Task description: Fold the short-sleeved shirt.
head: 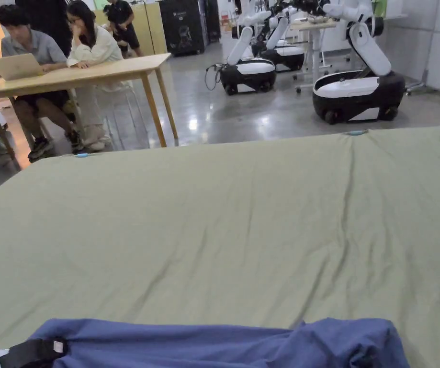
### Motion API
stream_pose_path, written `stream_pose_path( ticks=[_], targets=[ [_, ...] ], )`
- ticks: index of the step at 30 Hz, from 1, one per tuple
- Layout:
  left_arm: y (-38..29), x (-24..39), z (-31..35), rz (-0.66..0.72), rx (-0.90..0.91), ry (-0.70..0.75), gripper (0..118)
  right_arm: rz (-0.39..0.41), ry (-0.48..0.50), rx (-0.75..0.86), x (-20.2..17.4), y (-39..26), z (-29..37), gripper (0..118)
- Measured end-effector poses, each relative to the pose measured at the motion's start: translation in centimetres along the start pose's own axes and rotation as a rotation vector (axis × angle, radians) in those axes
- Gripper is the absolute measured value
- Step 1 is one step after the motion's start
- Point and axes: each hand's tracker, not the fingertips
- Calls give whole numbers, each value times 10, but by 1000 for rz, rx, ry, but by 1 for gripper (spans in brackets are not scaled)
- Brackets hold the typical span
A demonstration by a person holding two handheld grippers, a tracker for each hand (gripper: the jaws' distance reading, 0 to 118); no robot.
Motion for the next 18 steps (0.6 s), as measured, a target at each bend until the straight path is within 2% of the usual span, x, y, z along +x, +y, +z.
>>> stream_pose_path(
  ticks=[3,5,8,14,18],
  targets=[
    [2,11,3,-52,-11,-62,14,-3,3,1,2,2,-5,0],
    [-8,42,6,-110,-5,-144,14,-9,2,2,2,4,-8,0],
    [-14,67,-6,-117,-51,-251,14,-7,13,3,1,4,-8,0],
    [-75,132,-64,-158,-254,-217,14,-14,30,10,0,1,-3,0],
    [-95,134,-100,-191,-298,-157,14,-16,20,17,3,-3,6,0]
  ],
)
